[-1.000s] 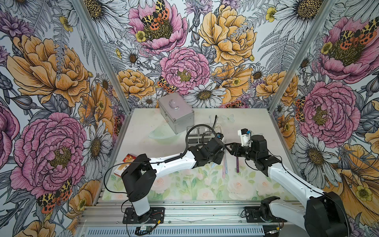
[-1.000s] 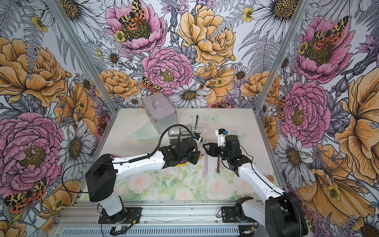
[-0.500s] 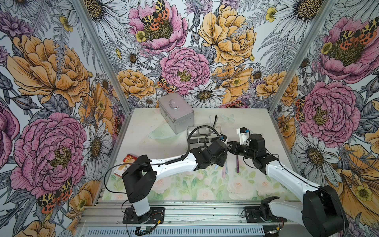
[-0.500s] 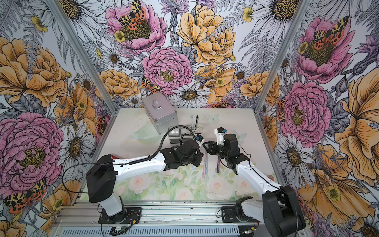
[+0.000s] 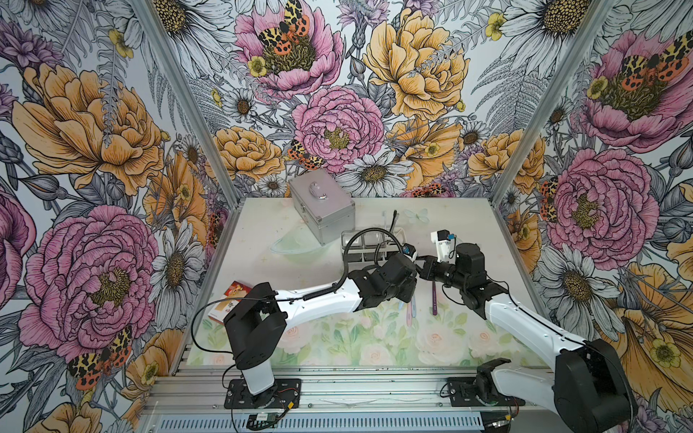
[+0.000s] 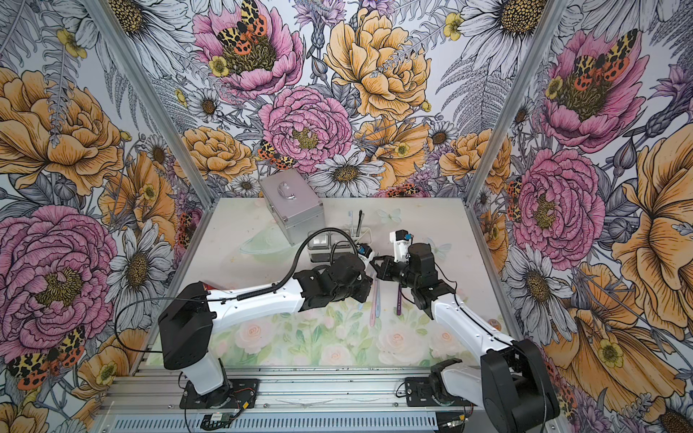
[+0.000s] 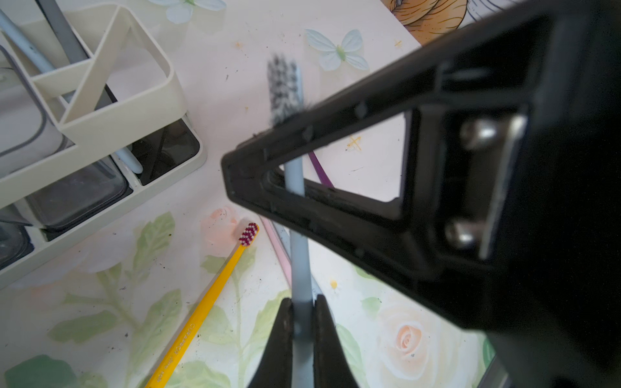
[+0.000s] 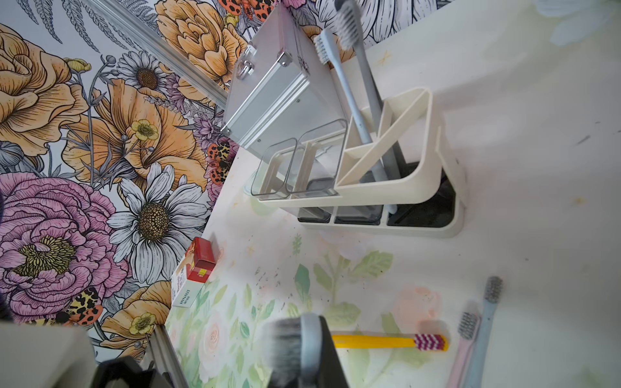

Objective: Place the toothbrush into the toothbrush holder
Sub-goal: Pick up the toothbrush from the center of the board.

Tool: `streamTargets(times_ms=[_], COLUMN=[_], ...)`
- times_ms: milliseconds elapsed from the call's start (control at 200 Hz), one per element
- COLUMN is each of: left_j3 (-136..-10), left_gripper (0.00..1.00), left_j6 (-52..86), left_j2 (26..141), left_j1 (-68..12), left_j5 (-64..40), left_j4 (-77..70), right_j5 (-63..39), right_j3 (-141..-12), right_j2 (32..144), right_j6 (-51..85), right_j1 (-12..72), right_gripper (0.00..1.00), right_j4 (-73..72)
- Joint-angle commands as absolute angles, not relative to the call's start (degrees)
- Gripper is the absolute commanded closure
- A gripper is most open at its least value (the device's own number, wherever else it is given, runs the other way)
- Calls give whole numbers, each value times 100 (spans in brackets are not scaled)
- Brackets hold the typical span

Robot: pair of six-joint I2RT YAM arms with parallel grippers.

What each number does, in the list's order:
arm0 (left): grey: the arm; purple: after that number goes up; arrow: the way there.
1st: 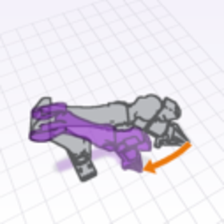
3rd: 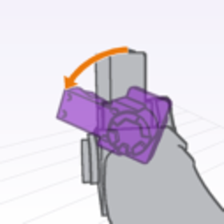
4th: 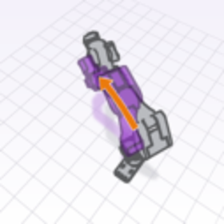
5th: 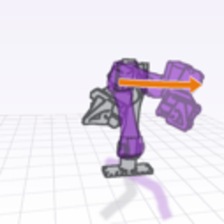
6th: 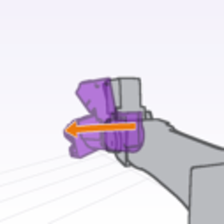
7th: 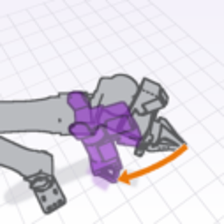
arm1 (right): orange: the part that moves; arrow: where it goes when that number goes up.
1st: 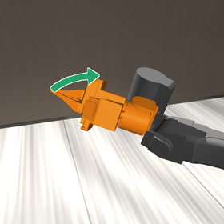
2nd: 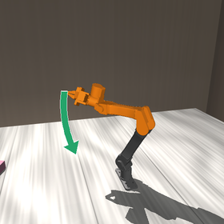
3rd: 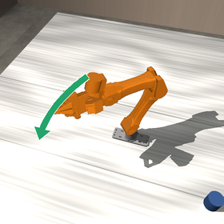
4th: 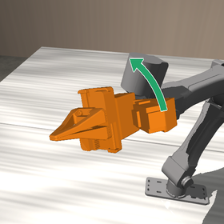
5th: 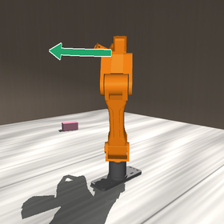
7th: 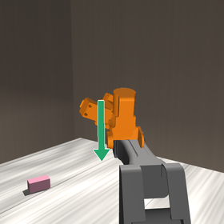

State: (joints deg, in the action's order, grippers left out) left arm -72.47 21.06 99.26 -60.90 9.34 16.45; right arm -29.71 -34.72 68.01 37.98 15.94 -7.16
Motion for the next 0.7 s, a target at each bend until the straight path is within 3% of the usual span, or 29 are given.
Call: streamTargets(times_ms=[0, 150, 220, 430, 695], left_j3=[-7420, -7395, -7375, -7238, -6873], left_gripper=[100, 100, 86, 58, 56], left_j6=[2064, 2046, 2062, 1936, 1681], left_j2=[9919, 9877, 9839, 9559, 9043], left_j1=[-6091, -6082, -6082, -6082, -5908], left_j5=[1020, 1071, 1123, 1089, 981], left_j4=[1415, 1413, 1407, 1405, 1414], right_j5=[-2788, -2721, -2662, -2412, -2288], right_j3=[-3485, -3480, -3514, -3706, -3850], right_j2=[6916, 6838, 6764, 6445, 6284], right_j6=[3660, 3643, 3575, 3294, 3190], right_j1=[1561, 1564, 1564, 1560, 1556], right_gripper=[100, 100, 100, 100, 100], right_j4=[-602, -525, -392, 132, 264])
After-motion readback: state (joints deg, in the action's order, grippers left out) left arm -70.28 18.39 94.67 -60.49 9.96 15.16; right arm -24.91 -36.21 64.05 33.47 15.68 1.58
